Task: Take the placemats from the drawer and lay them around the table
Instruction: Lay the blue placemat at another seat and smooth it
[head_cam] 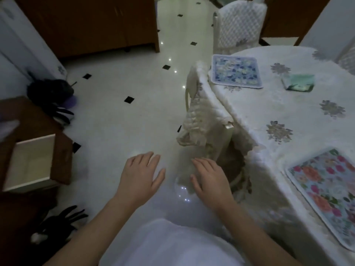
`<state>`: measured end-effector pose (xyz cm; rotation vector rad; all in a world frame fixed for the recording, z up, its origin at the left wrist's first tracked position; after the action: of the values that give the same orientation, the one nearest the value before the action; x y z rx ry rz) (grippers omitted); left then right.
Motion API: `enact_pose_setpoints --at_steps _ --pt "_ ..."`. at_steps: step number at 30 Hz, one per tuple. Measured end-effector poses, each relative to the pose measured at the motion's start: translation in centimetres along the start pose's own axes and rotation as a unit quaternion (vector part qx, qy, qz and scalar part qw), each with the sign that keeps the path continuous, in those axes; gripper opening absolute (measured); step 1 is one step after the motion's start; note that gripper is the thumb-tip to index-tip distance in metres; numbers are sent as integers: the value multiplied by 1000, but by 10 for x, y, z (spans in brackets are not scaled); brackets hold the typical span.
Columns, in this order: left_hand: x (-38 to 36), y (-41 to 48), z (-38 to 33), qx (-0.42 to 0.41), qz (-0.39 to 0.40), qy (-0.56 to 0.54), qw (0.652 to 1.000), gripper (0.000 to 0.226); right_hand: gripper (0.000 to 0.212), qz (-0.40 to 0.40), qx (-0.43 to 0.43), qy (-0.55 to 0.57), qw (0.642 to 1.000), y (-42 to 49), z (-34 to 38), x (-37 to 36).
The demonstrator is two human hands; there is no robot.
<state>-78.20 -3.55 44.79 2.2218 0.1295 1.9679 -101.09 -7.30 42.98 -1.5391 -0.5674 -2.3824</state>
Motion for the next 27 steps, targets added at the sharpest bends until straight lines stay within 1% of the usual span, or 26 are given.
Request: enact_pose_setpoints --at_steps 2,4,8,10,14,17,21,24,27 --pt "-6 -11 30 10 28 4 1000 49 44 25 1 1 1000 9 22 -26" --pt "-10 -15 54 14 40 0 999 50 44 32 -8 2 999 17 39 -43" --pt "-18 -5 91 29 26 -10 999 49 40 -4 7 8 1000 44 52 -60" --pt "-25 8 107 29 27 -7 999 48 40 -9 9 4 1000 67 50 -69" --pt "-39 47 140 26 38 13 999 49 45 42 -4 -30 999 122 50 -95" --pt "-44 88 173 39 39 34 998 50 50 87 7 -31 996 178 55 -125" --pt "-39 136 222 106 52 59 991 51 50 115 54 -18 992 268 73 -153" --pt "-32 165 259 164 37 70 983 51 50 110 112 -13 988 338 92 -162" --pt "-26 194 291 217 25 70 973 49 51 121 162 -14 979 402 109 -167"
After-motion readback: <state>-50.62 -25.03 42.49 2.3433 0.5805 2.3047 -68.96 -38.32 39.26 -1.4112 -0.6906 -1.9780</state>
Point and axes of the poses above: each hand's wrist, its own y-axis towards the middle knuckle, its own x-axis out of the back of the hand, z = x × y, the point moved 1 cm from there along y, towards the middle knuckle, and after that the axes turned 4 degrees about -z, right-handed, at the moved point
